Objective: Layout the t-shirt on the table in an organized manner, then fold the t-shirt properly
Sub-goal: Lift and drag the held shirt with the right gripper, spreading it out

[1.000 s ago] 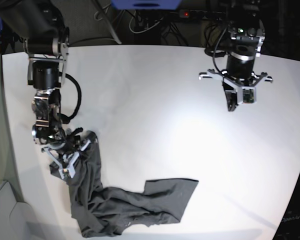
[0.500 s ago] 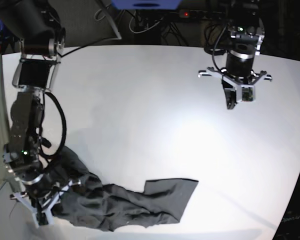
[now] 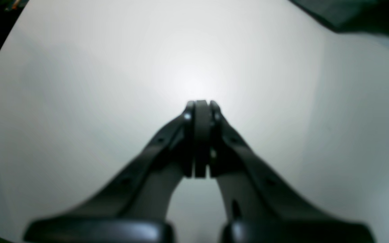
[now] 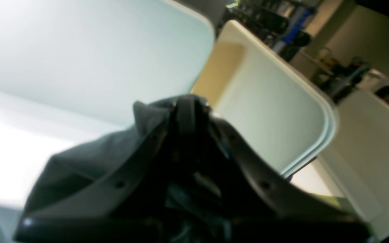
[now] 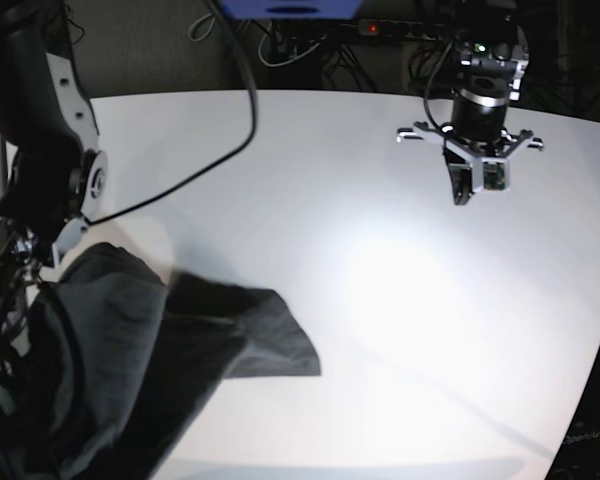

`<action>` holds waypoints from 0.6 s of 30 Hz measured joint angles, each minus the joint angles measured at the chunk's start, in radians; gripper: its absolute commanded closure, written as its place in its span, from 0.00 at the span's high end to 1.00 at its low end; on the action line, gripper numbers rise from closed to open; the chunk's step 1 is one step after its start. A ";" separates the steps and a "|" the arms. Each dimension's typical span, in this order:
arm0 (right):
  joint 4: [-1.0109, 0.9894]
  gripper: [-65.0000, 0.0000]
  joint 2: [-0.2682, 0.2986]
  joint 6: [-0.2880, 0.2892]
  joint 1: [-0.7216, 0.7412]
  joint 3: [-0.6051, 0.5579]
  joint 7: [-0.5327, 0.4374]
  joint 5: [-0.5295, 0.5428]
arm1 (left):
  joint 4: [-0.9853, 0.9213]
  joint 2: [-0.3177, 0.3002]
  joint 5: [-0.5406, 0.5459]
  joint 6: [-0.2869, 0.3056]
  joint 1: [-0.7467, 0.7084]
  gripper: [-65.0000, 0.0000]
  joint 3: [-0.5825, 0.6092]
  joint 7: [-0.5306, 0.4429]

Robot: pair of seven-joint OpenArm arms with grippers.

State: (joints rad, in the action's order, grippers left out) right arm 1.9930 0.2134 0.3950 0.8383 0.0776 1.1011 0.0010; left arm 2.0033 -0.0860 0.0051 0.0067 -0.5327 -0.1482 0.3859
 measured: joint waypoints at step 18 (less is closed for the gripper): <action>0.024 0.00 -0.195 0.000 0.056 -0.118 0.114 0.000 | 0.000 0.000 0.003 0.004 -0.018 0.00 -0.111 0.000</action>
State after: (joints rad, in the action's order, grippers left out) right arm 2.0171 0.0185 0.3954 0.8944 -0.0406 1.2152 0.0010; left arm 2.0037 -0.0856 0.0078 0.0109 -0.5510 -0.2596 0.3855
